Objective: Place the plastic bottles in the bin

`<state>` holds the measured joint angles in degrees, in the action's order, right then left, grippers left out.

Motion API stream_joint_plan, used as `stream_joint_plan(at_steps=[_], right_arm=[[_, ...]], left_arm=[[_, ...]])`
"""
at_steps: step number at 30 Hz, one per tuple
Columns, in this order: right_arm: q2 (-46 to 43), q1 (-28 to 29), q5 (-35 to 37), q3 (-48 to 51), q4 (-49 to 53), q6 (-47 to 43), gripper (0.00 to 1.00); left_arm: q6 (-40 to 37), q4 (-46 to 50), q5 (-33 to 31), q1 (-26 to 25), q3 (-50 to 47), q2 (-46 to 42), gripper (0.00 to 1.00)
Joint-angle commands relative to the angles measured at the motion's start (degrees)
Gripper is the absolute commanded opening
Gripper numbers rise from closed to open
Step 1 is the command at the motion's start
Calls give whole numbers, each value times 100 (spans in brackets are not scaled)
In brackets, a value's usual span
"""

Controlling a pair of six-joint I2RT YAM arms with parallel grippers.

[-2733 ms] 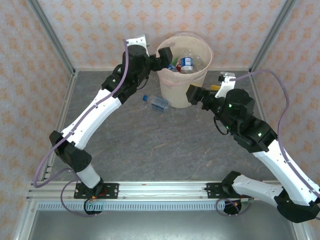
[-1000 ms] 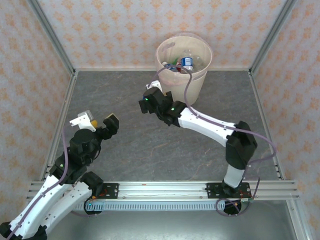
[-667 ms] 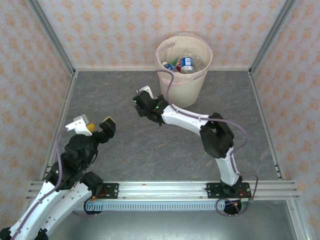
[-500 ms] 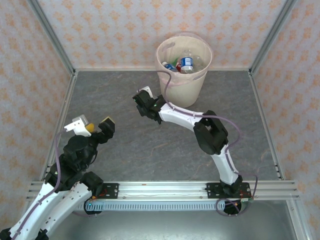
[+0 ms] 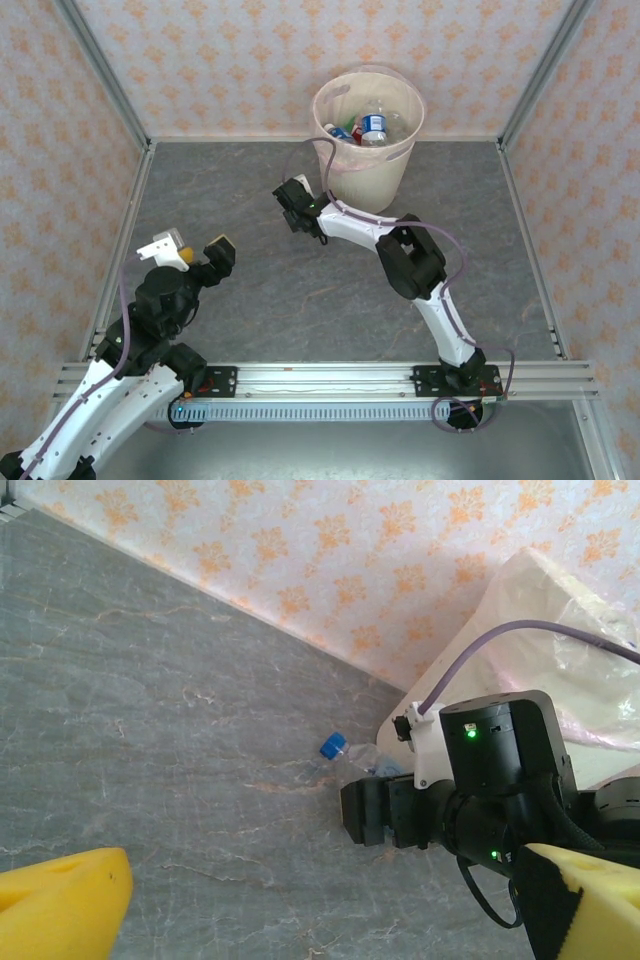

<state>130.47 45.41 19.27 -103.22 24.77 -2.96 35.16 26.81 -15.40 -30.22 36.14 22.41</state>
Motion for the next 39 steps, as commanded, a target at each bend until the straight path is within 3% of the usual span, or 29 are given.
stream_joint_plan(at_steps=[1, 16, 25, 39], right_arm=[[89, -50, -78, -15, 135, 42, 90], [-734, 662, -213, 643, 155, 864, 87], [-635, 617, -28, 260, 273, 585, 90], [-74, 175, -872, 285, 227, -6, 92]], left_arm=[[35, -22, 41, 52, -55, 5, 99], [58, 7, -36, 60, -63, -51, 99], [79, 37, -146, 59, -68, -216, 99], [66, -29, -54, 60, -99, -306, 99]])
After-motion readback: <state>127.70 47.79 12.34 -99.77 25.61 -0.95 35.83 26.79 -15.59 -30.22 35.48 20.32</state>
